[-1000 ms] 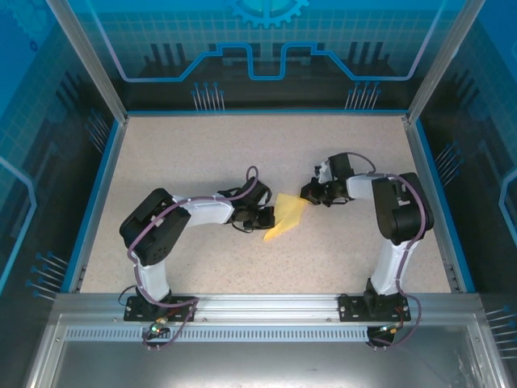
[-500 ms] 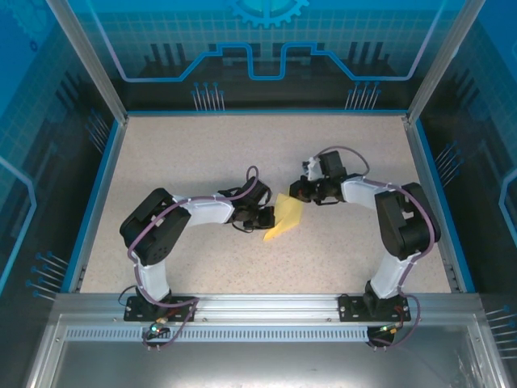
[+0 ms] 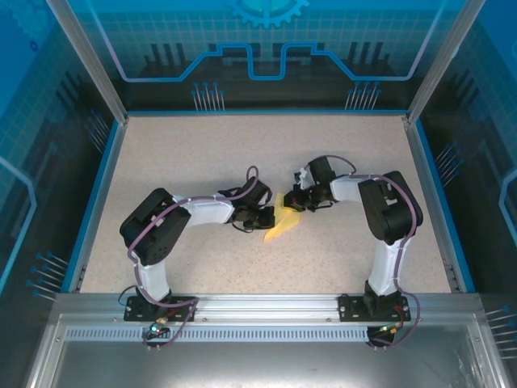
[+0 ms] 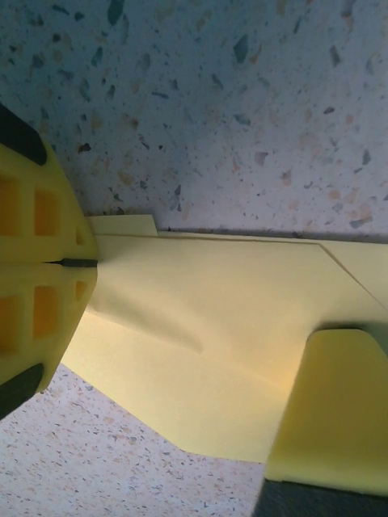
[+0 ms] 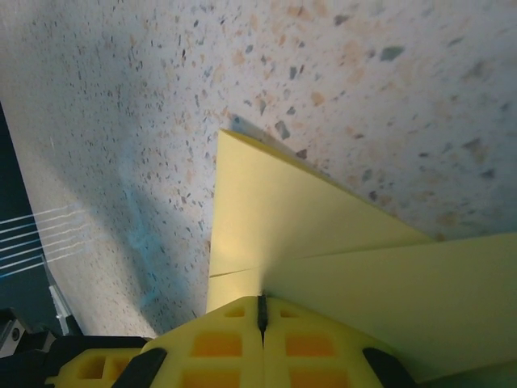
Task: Fold a paper plane with a square sheet of paper (pick it up from the middle)
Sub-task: Fourth fold the wing at the center of the table.
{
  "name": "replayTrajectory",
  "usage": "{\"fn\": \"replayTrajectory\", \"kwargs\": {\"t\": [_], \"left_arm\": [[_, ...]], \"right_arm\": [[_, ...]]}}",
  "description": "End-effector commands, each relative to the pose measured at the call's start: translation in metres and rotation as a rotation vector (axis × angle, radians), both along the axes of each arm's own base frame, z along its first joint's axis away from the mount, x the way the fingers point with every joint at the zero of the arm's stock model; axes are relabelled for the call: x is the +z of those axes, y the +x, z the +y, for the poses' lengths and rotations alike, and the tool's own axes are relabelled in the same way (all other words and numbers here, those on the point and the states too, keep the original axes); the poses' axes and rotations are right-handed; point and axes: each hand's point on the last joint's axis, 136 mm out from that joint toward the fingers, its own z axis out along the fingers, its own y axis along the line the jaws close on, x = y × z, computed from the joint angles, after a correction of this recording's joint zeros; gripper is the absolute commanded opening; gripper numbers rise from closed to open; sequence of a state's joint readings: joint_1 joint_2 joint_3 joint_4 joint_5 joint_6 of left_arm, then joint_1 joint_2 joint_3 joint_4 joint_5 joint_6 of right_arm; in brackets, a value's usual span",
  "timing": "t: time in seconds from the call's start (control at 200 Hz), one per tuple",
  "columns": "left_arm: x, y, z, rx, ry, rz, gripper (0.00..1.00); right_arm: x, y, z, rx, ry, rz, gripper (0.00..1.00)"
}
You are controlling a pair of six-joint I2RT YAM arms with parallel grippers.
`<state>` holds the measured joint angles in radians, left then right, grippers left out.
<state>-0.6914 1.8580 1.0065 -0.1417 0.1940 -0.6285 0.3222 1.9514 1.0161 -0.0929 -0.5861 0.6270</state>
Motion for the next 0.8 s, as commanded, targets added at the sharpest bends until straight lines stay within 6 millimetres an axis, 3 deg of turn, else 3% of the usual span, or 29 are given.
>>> {"fn": "replayTrajectory", "kwargs": {"t": [0.0,0.11,0.24,0.37,0.47,0.53,0.57,0.7,0.795], "left_arm": [[-0.067,-0.062,0.057,0.0,0.28,0.235,0.0],[-0.068,-0.063,0.058,0.001,0.283,0.234,0.0],[-0.069,-0.062,0.058,0.002,0.282,0.233,0.0],[-0.067,-0.06,0.056,0.0,0.273,0.228,0.0],[-0.066,-0.058,0.053,0.002,0.267,0.225,0.0],[-0.065,-0.058,0.053,0.004,0.267,0.223,0.0],[-0.064,-0.058,0.053,0.005,0.267,0.222,0.0],[-0.061,-0.057,0.052,0.002,0.266,0.215,0.0],[-0.061,-0.055,0.051,0.005,0.262,0.21,0.0]], "right_arm": [[-0.022,0.024,-0.046,-0.143,-0.085,0.011,0.0],[-0.016,0.042,-0.066,-0.245,-0.021,0.001,0.0],[0.004,0.051,-0.065,-0.248,-0.001,-0.032,0.0],[0.046,0.033,-0.041,-0.199,0.105,-0.068,0.0],[0.059,0.01,-0.026,-0.154,0.099,-0.075,0.0],[0.06,-0.001,-0.021,-0.147,0.085,-0.073,0.0],[0.049,-0.014,-0.02,-0.143,0.066,-0.034,0.0],[0.042,-0.024,-0.012,-0.119,0.038,-0.028,0.0],[0.036,-0.032,0.006,-0.054,0.042,-0.003,0.0]]}}
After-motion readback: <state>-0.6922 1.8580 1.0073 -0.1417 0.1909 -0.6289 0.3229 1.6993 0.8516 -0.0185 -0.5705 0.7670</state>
